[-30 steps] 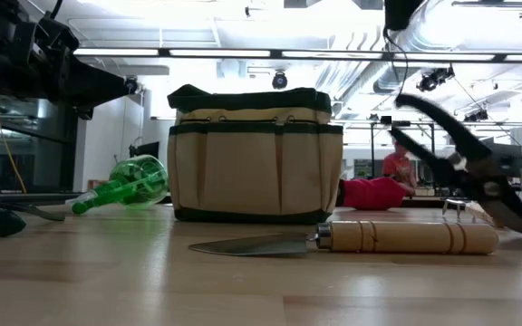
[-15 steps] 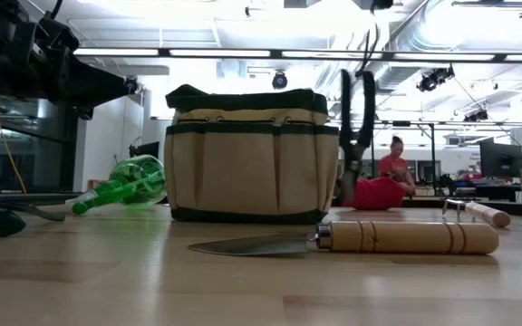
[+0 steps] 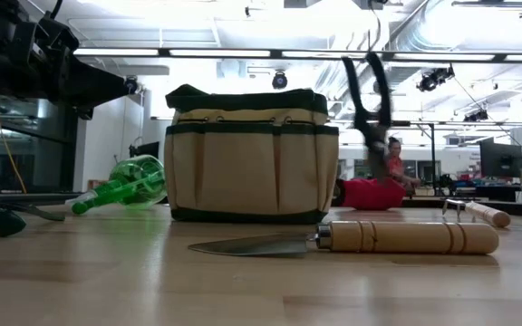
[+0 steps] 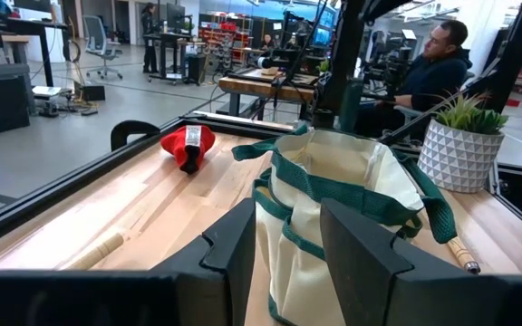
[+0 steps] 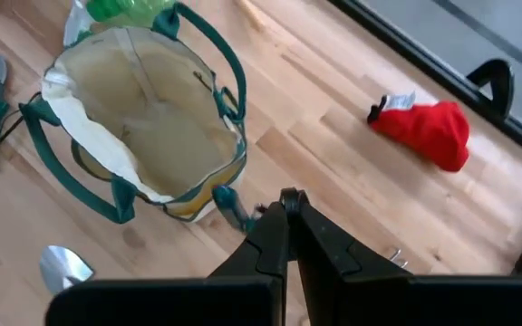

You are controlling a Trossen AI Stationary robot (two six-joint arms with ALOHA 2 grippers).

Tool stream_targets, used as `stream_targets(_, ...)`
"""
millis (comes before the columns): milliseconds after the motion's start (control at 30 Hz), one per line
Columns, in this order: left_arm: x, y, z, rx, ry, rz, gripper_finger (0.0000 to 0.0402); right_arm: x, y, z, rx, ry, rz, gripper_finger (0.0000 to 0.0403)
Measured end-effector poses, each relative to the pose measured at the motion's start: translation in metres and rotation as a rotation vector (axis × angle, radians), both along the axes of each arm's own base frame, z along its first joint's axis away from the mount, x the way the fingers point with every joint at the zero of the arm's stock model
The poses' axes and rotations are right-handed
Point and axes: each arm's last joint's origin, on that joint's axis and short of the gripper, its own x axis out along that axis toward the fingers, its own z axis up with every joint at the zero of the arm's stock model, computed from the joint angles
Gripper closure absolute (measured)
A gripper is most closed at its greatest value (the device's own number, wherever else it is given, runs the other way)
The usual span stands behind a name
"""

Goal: Pick & Place Garden tools in Gardening bag
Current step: Put the right green shears into the gardening bag

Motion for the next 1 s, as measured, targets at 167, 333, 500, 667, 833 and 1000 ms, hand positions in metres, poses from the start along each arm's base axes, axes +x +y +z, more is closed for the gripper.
stream_targets(167, 0.0, 0.0, 0.0, 0.0, 0.0, 0.0, 0.0278, -0.01, -0.005, 0.01, -0.025, -0.038, 0.014, 0.0398)
stream_targets(333, 0.0, 0.0, 0.0, 0.0, 0.0, 0.0, 0.0278, -0.018, -0.01, 0.019, -0.058, -0.059, 0.053, 0.0398)
stream_targets(500, 0.0, 0.0, 0.0, 0.0, 0.0, 0.0, 0.0278, -0.021, -0.012, 0.027, -0.1, -0.082, 0.131, 0.0398)
stream_targets(667, 0.0, 0.0, 0.0, 0.0, 0.0, 0.0, 0.0278, -0.02, -0.011, 0.036, -0.13, -0.129, 0.224, 0.0398)
stream_targets(833, 0.0, 0.0, 0.0, 0.0, 0.0, 0.0, 0.0278, -0.012, -0.007, 0.041, -0.157, -0.161, 0.363, 0.0398)
stream_targets(1000, 0.0, 0.0, 0.0, 0.0, 0.0, 0.0, 0.0278, -0.006, -0.004, 0.046, -0.185, -0.194, 0.456, 0.0398)
